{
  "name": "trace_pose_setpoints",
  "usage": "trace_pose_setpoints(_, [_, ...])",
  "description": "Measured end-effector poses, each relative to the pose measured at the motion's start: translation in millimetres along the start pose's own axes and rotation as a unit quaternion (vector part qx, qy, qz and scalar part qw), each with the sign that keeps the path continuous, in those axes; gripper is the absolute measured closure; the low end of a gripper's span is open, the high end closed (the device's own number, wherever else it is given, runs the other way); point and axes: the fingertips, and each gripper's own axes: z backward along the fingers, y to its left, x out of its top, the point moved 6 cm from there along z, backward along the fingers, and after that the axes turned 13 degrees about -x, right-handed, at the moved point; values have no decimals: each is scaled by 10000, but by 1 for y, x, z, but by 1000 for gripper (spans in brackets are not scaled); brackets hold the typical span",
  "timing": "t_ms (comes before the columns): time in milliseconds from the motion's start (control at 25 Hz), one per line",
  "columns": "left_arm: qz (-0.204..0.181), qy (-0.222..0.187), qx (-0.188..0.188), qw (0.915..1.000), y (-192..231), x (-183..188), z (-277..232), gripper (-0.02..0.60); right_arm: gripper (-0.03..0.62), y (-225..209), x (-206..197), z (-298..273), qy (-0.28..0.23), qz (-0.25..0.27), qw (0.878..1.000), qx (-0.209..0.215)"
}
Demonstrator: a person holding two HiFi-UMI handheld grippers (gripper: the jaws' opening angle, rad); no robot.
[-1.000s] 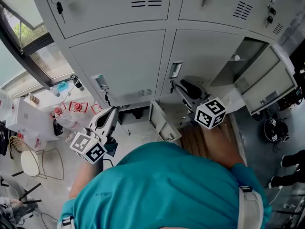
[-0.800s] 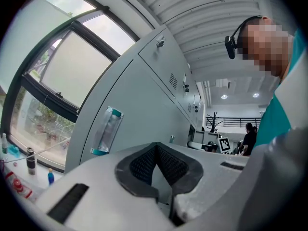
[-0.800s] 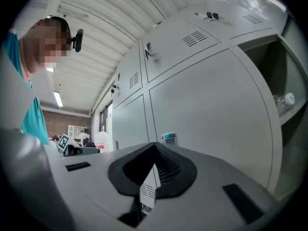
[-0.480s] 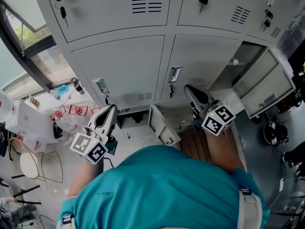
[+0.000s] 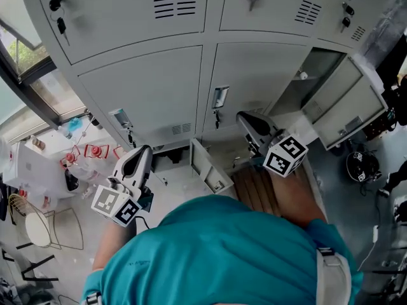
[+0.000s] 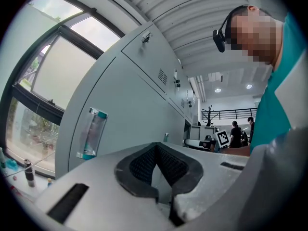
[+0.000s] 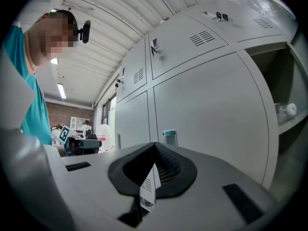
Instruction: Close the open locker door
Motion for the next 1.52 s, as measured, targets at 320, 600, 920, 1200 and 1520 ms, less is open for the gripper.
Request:
trace_pose_setpoints(320, [144, 185, -367, 9991, -33, -22, -50, 578, 592, -42, -8, 35, 170, -93, 9996, -218])
trace_pose_setpoints(600, [30, 409, -705, 9967, -103, -38, -140, 578, 592, -120, -4, 120, 31, -83, 9989, -465])
trace_pose_setpoints(920, [22, 531, -1078, 9927, -224, -69, -280, 578, 592, -257, 21, 260, -192, -216, 9982, -516])
trace_pose_setpoints(1200, [-72, 832, -1332, 9876, -302, -104, -385, 578, 592, -374, 34, 372, -445, -230, 9958, -760])
trace_pose_setpoints(1520, [-279, 928, -1592, 9825, -338, -109, -437, 578, 488, -438, 28, 395, -347, -437, 9983, -194])
